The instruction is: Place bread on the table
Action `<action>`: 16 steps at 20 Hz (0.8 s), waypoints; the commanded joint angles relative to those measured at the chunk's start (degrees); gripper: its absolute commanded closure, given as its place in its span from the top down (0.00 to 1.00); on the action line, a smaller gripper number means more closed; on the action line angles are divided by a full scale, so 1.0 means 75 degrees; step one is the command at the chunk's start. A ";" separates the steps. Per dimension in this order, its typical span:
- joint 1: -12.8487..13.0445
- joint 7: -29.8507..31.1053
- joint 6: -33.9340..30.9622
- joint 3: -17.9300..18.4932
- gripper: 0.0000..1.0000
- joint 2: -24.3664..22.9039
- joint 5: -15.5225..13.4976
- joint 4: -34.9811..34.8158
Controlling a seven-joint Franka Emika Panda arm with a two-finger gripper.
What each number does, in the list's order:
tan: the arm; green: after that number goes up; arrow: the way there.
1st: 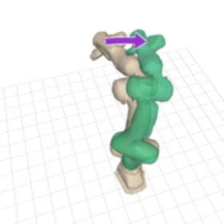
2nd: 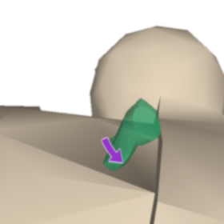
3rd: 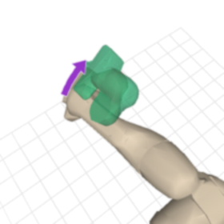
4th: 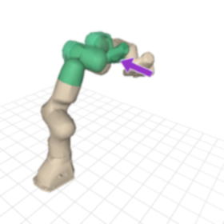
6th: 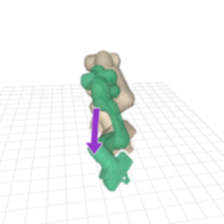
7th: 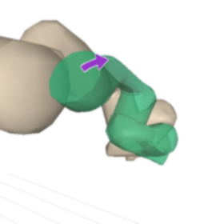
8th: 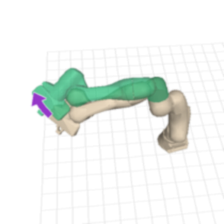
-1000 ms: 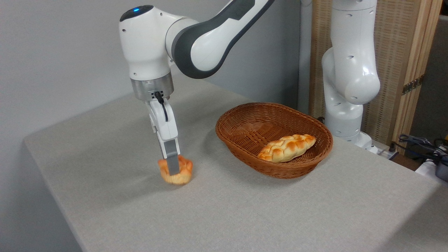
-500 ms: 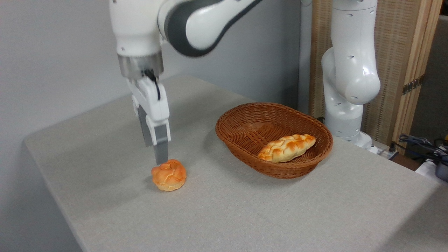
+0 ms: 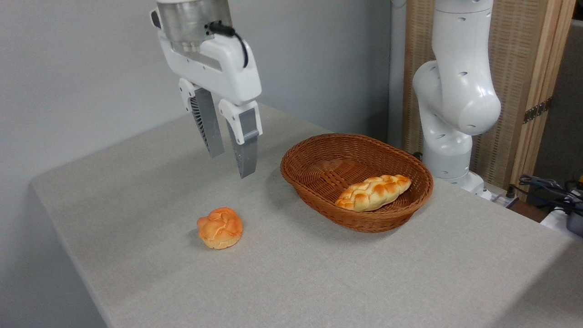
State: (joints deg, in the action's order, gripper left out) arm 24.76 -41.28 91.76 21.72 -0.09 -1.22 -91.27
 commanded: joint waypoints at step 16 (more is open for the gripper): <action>-0.2856 0.0008 0.0035 -0.3095 1.00 -0.0011 -0.0224 -0.0006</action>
State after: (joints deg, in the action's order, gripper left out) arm 7.51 -41.27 91.23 1.83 0.18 -1.76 -91.13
